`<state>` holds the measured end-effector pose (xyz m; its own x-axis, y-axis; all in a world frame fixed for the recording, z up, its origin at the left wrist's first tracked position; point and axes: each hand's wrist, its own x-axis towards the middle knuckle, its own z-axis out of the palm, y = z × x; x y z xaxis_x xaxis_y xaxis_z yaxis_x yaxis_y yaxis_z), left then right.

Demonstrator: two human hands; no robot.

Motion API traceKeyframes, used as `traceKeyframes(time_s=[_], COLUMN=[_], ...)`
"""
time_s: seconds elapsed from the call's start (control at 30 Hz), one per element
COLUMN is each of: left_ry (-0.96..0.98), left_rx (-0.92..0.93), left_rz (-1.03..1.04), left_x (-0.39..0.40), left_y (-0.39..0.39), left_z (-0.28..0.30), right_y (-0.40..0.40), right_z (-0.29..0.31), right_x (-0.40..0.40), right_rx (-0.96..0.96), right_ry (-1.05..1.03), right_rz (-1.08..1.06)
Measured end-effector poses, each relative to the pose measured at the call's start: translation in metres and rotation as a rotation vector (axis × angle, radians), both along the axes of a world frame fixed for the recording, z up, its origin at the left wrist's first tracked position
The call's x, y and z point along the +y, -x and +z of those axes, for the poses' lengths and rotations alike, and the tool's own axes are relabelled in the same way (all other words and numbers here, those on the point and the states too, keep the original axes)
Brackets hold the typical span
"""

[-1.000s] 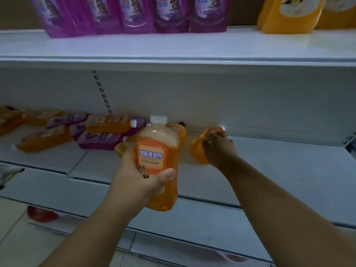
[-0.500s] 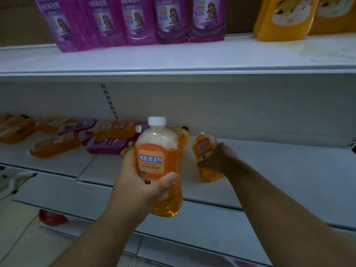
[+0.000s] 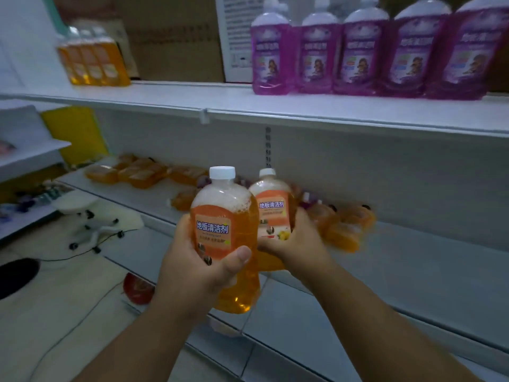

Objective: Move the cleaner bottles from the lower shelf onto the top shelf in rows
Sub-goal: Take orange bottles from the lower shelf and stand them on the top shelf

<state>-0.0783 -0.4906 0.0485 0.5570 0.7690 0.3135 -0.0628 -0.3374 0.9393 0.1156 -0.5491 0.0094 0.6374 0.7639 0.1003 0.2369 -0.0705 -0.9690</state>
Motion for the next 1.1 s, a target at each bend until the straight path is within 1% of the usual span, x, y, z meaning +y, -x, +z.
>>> traceKeyframes(time_s=[0.1, 0.2, 0.27, 0.37, 0.47, 0.6, 0.77, 0.9, 1.0, 1.1], left_ry=[-0.036, -0.072, -0.093, -0.115, -0.128, -0.101, -0.122, -0.163, -0.196, -0.218], left_rx=[0.011, -0.016, -0.033, -0.028, -0.048, -0.08, -0.075, -0.097, -0.133, -0.12], left_rz=[0.138, 0.259, 0.33, 0.417, 0.478, 0.552, 0.581, 0.512, 0.447, 0.337], left_x=[0.05, 0.1, 0.13, 0.172, 0.222, 0.303, 0.413, 0.492, 0.544, 0.597], left_y=[0.076, 0.147, 0.186, 0.229, 0.253, 0.262, 0.24, 0.213, 0.189, 0.164], left_z=[0.011, 0.023, 0.032, 0.047, 0.056, 0.063, 0.092, 0.124, 0.14, 0.153], right_y=[0.066, 0.133, 0.171, 0.215, 0.239, 0.239, 0.217, 0.202, 0.188, 0.174], right_z=[0.009, 0.022, 0.035, 0.062, 0.097, 0.14, 0.188, 0.224, 0.236, 0.241], right_x=[0.072, 0.145, 0.189, 0.247, 0.298, 0.364, 0.44, 0.492, 0.522, 0.545], right_rx=[-0.028, -0.058, -0.045, -0.041, -0.068, -0.068, -0.091, -0.167, -0.204, -0.286], right_ry=[-0.052, -0.095, -0.139, -0.196, -0.261, -0.323, -0.456, -0.52, -0.579, -0.613], right_rz=[0.099, 0.188, 0.25, 0.324, 0.386, 0.412, 0.385, 0.309, 0.273, 0.197])
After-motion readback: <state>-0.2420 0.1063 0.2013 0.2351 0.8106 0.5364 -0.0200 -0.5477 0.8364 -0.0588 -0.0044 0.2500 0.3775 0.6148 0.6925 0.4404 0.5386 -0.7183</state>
